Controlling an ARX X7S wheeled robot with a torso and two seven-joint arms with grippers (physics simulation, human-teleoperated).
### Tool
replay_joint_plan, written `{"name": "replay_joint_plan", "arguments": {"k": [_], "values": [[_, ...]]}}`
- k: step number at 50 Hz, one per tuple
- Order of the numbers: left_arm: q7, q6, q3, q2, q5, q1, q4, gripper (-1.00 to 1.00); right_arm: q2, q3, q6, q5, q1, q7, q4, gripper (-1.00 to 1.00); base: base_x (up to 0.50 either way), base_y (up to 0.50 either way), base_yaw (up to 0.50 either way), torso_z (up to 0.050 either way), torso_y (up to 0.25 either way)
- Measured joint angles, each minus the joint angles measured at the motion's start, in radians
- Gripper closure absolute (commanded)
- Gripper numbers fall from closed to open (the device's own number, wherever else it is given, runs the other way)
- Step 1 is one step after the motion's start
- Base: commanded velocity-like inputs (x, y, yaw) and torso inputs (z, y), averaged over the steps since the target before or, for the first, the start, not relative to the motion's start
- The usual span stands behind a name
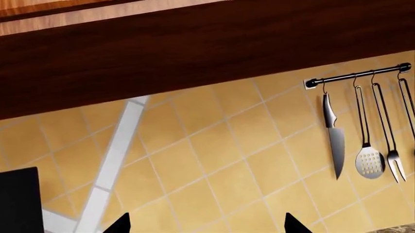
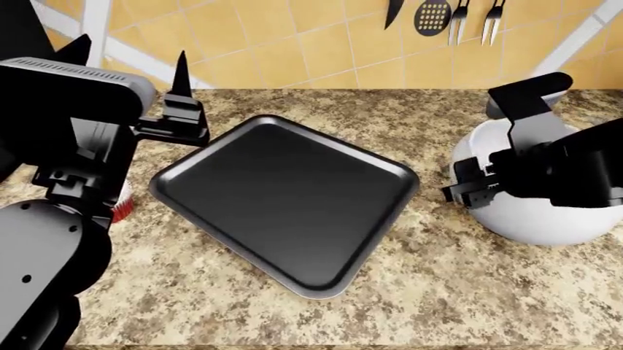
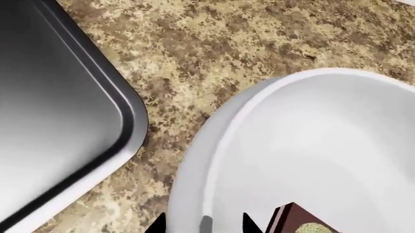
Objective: Pick up the bowl with cake and place it on the tray. Pick up the cupcake and place it on the tray.
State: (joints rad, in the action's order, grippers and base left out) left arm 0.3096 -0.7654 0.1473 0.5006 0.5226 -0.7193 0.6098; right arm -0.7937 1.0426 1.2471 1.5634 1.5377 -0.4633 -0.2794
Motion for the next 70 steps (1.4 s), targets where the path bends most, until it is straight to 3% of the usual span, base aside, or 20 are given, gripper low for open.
{"name": "replay_joint_plan", "arguments": {"k": [22,39,55,70], "values": [[0.007,0.0,-0.006,0.0,0.014,0.01,0.008,-1.0,-0.06,-0.009,0.007,0.095,0.006,-0.037,0.136,1.0,0.0,0.0,0.0,0.0,0.0],[0.025,-0.027,-0.046,0.012,0.061,0.047,0.062,-1.0,-0.09,-0.02,0.103,0.228,0.124,-0.161,0.213,1.0,0.0,0.0,0.0,0.0,0.001],[0.104,-0.104,-0.238,0.035,0.212,0.246,0.172,-1.0,-0.112,-0.017,0.14,0.334,0.188,-0.251,0.254,1.0,0.0,0.0,0.0,0.0,0.001],[0.138,-0.149,-0.387,0.108,0.26,0.428,0.237,-1.0,-0.154,-0.019,0.122,0.373,0.176,-0.274,0.303,1.0,0.0,0.0,0.0,0.0,0.001]]}}
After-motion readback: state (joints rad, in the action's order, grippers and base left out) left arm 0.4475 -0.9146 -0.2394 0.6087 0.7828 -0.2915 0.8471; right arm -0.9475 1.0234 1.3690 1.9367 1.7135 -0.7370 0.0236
